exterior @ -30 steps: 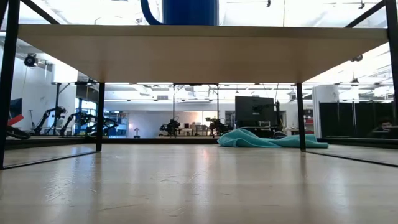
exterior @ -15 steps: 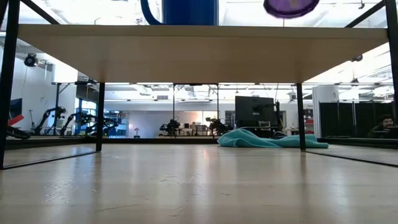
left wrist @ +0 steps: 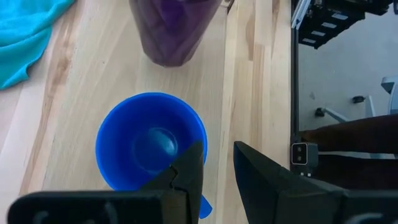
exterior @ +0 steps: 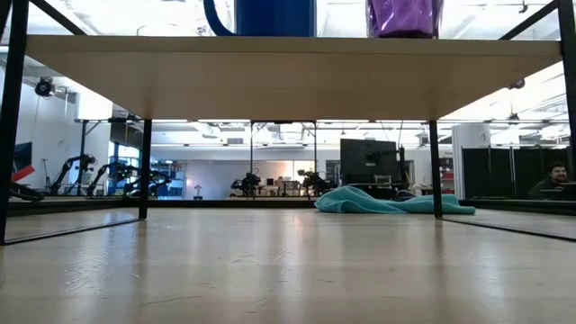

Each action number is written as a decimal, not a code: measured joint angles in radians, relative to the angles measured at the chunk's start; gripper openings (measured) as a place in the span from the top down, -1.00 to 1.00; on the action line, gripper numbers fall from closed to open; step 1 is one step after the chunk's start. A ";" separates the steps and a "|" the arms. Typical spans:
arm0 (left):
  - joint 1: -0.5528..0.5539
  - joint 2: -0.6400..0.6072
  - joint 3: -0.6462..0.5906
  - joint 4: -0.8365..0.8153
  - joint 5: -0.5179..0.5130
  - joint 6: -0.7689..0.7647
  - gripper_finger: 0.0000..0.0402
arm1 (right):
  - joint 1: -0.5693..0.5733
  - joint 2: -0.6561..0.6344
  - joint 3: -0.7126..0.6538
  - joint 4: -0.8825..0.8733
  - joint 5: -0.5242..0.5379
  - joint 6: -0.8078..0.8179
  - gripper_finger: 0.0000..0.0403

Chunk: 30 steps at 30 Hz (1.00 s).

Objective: Stack small to large cups/mugs on shelf
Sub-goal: Put the violet cup on the shelf

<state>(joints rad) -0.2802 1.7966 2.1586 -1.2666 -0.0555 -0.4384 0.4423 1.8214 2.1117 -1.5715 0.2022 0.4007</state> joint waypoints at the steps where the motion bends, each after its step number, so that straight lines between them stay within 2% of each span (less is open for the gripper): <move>1: 0.000 0.000 0.002 0.002 0.000 0.000 0.63 | -0.005 0.000 0.000 0.000 -0.009 0.000 0.96; 10: 0.000 0.000 0.003 0.001 0.000 0.000 0.63 | -0.024 0.000 -0.005 0.001 -0.071 -0.001 0.96; 18: 0.000 0.000 0.001 0.000 0.000 0.000 0.63 | -0.027 0.000 -0.067 0.000 -0.072 -0.001 0.96; 30: 0.000 0.000 -0.002 0.000 0.000 0.001 0.63 | -0.027 0.001 -0.068 0.005 -0.072 -0.001 0.91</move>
<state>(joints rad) -0.2806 1.7966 2.1571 -1.2663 -0.0559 -0.4374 0.4156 1.8221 2.0438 -1.5667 0.1304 0.4000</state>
